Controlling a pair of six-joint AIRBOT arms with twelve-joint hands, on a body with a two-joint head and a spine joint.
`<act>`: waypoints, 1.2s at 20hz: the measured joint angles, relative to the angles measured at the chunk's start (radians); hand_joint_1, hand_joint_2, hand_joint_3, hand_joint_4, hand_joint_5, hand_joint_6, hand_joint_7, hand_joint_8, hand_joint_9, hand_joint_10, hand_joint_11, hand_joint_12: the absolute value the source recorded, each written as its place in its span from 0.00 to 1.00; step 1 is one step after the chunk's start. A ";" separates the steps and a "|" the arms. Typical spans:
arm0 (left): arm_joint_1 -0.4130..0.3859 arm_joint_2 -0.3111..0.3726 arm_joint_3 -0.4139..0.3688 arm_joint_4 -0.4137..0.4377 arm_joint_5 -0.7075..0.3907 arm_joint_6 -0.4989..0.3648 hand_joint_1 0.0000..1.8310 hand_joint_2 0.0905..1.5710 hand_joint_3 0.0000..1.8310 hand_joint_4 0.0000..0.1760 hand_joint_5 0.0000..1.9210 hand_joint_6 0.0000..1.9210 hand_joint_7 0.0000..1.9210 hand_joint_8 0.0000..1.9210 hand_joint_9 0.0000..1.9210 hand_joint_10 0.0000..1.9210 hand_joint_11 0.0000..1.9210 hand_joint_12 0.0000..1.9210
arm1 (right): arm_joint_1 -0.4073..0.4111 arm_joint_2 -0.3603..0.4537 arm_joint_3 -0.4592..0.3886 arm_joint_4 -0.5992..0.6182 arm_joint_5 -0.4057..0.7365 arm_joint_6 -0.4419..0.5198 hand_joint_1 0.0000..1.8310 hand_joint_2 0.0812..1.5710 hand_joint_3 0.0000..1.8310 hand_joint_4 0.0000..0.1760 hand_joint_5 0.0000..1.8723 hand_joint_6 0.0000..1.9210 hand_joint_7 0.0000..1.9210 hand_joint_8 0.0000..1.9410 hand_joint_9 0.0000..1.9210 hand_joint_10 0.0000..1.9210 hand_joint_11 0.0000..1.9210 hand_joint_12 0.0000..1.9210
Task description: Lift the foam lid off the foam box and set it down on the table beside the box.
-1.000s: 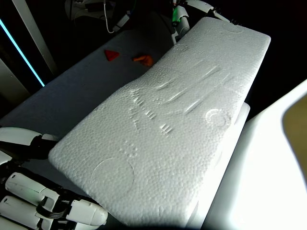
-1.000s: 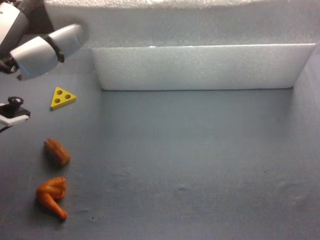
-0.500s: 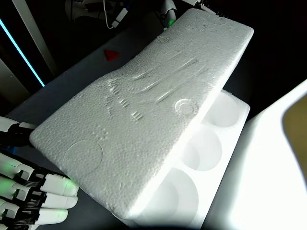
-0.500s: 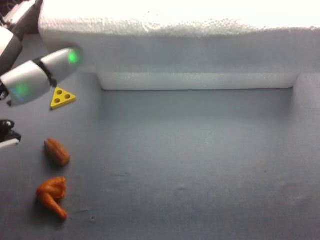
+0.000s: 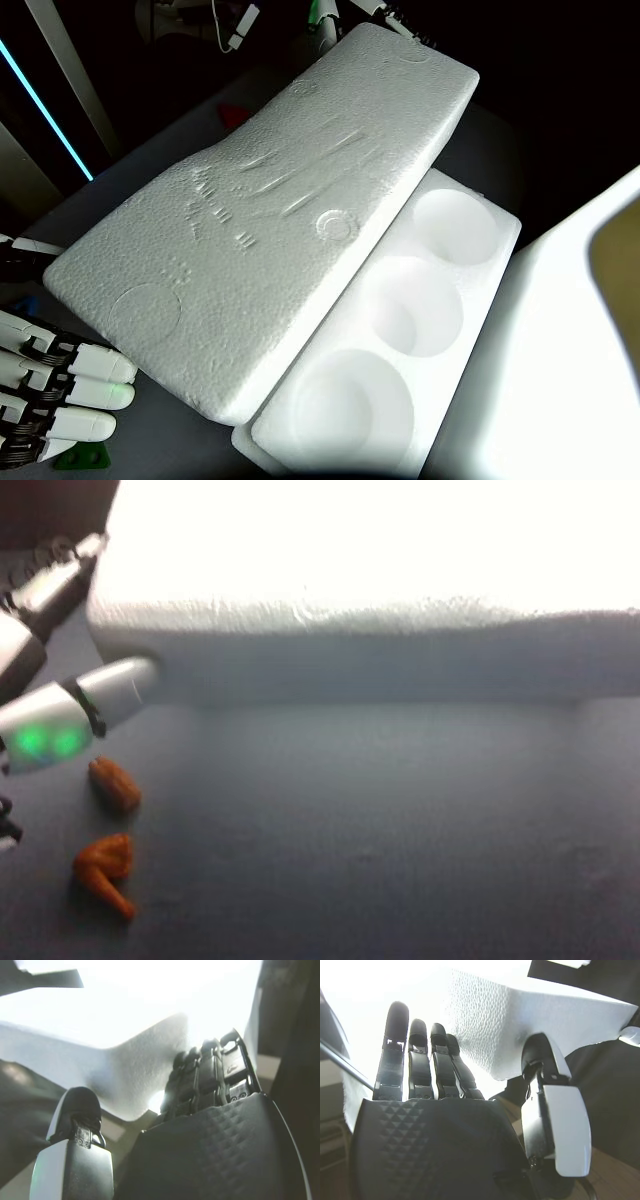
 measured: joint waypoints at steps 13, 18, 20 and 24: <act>0.080 -0.073 0.025 -0.007 0.019 -0.044 0.10 0.76 0.00 0.13 0.05 0.00 0.00 0.00 0.00 0.00 0.00 0.00 | -0.114 -0.090 0.052 0.012 -0.032 0.090 0.20 0.76 0.00 0.00 0.05 0.05 0.03 0.00 0.02 0.02 0.00 0.48; 0.080 -0.113 0.062 -0.022 0.074 -0.054 0.09 0.75 0.00 0.06 0.05 0.00 0.00 0.00 0.00 0.00 0.00 0.00 | -0.097 -0.139 0.097 0.027 -0.101 0.103 0.20 0.77 0.00 0.00 0.05 0.03 0.01 0.00 0.02 0.01 0.00 0.63; 0.080 -0.125 0.077 -0.025 0.103 -0.055 0.11 0.75 0.00 0.07 0.06 0.00 0.00 0.00 0.00 0.00 0.00 0.00 | -0.092 -0.155 0.113 0.026 -0.122 0.106 0.19 0.78 0.00 0.00 0.05 0.02 0.00 0.00 0.00 0.01 0.00 0.66; 0.080 -0.145 0.096 -0.039 0.150 -0.055 0.14 0.74 0.00 0.00 0.07 0.01 0.00 0.00 0.00 0.00 0.00 0.00 | -0.084 -0.181 0.133 0.044 -0.175 0.108 0.25 0.77 0.00 0.00 0.01 0.00 0.00 0.00 0.00 0.00 0.00 0.52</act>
